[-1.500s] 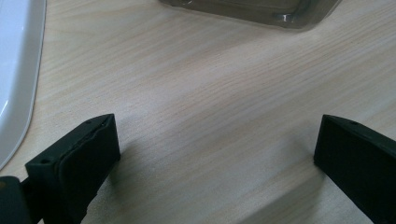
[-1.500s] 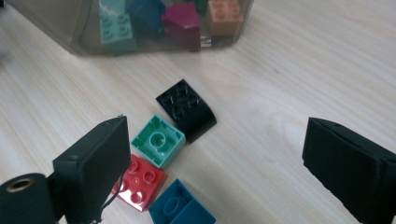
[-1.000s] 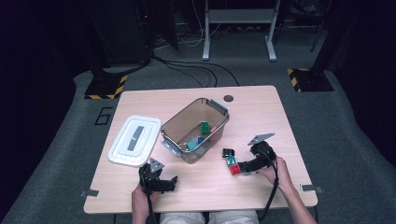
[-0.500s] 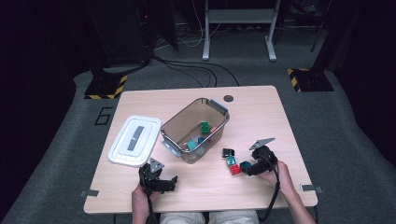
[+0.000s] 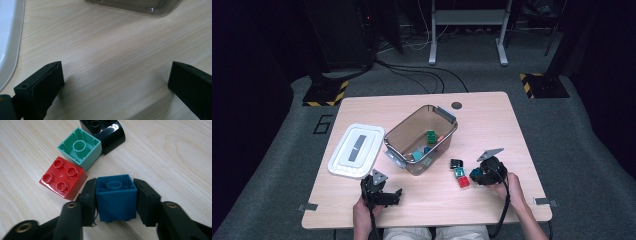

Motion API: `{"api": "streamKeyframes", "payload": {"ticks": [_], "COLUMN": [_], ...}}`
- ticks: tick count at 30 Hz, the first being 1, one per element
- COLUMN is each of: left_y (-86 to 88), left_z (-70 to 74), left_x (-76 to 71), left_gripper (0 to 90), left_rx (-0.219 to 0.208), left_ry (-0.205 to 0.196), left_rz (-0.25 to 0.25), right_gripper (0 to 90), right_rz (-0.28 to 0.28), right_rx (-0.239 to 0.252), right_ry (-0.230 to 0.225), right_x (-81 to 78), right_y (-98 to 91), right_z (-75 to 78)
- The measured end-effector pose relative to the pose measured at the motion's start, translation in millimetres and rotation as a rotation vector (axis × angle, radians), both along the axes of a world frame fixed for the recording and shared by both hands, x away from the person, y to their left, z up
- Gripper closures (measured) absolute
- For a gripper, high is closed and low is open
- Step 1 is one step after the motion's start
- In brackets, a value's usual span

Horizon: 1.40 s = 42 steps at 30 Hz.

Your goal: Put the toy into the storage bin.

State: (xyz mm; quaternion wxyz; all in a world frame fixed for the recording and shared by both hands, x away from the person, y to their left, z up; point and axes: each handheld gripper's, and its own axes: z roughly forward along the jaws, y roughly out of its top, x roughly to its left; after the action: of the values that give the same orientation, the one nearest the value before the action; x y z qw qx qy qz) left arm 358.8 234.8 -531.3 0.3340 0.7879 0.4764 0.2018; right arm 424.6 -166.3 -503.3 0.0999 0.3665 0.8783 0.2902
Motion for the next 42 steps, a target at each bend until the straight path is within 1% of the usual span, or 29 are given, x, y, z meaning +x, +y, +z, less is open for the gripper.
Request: {"api": "streamKeyframes", "payload": {"ticks": [2, 5, 9, 12, 14, 15, 20, 26, 27, 28, 31, 33, 40, 41, 42], "left_y": [0.0, 0.0, 0.0, 0.0, 0.0, 0.0, 0.0, 0.0, 0.0, 0.0, 0.0, 0.0, 0.1, 0.1, 0.1], "left_z": [0.0, 0.0, 0.0, 0.0, 0.0, 0.0, 0.0, -0.1, -0.1, -0.1, -0.1, -0.1, -0.1, -0.1, -0.1], "left_x": [0.0, 0.0, 0.1, 0.1, 0.0, 0.0, 0.1, 0.1, 0.1, 0.1, 0.1, 0.1, 0.2, 0.2, 0.1], "left_gripper": [0.1, 0.1, 0.1, 0.1, 0.1, 0.1, 0.1, 0.1, 0.1, 0.1, 0.1, 0.1, 0.1, 0.1, 0.1], "left_rx": [0.0, -0.001, -0.001, 0.0, 0.0, -0.001, 0.0, -0.001, -0.001, -0.001, -0.001, -0.001, -0.001, -0.001, -0.001], "left_ry": [0.0, 0.0, -0.001, 0.0, 0.0, 0.0, 0.0, 0.0, 0.0, 0.0, 0.0, 0.0, 0.0, 0.0, 0.0], "left_rz": [0.0, 0.0, 0.0, 0.0, 0.0, 0.001, 0.0, 0.001, 0.001, 0.001, 0.001, 0.001, 0.0, 0.0, 0.001], "right_gripper": [57.5, 57.8, 57.9, 58.0, 58.0, 58.0, 58.1, 58.1, 58.2, 58.1, 58.2, 58.1, 58.2, 58.2, 58.2], "right_rz": [0.01, 0.003, 0.004, -0.001, 0.002, 0.006, 0.007, 0.012, 0.002, 0.016, 0.016, 0.032, 0.041, 0.041, 0.042], "right_rx": [-0.008, -0.004, 0.0, 0.011, 0.016, 0.015, 0.025, 0.027, 0.035, 0.03, 0.033, 0.033, 0.037, 0.037, 0.04], "right_ry": [-0.006, -0.003, -0.012, -0.026, -0.025, -0.034, -0.051, -0.062, -0.062, -0.069, -0.076, -0.088, -0.11, -0.11, -0.117], "right_x": [1.3, 1.7, 3.6, 5.6, 6.3, 7.4, 10.1, 13.4, 13.7, 15.4, 16.4, 17.7, 19.5, 19.5, 20.2], "right_y": [-0.2, 0.9, 1.6, 2.8, 3.1, 4.8, 9.3, 13.0, 14.4, 15.2, 17.3, 18.2, 22.5, 22.5, 23.0], "right_z": [0.2, 0.5, 1.5, 7.6, 10.0, 15.0, 25.3, 34.0, 35.5, 39.2, 43.9, 48.8, 63.9, 63.9, 68.0]}}
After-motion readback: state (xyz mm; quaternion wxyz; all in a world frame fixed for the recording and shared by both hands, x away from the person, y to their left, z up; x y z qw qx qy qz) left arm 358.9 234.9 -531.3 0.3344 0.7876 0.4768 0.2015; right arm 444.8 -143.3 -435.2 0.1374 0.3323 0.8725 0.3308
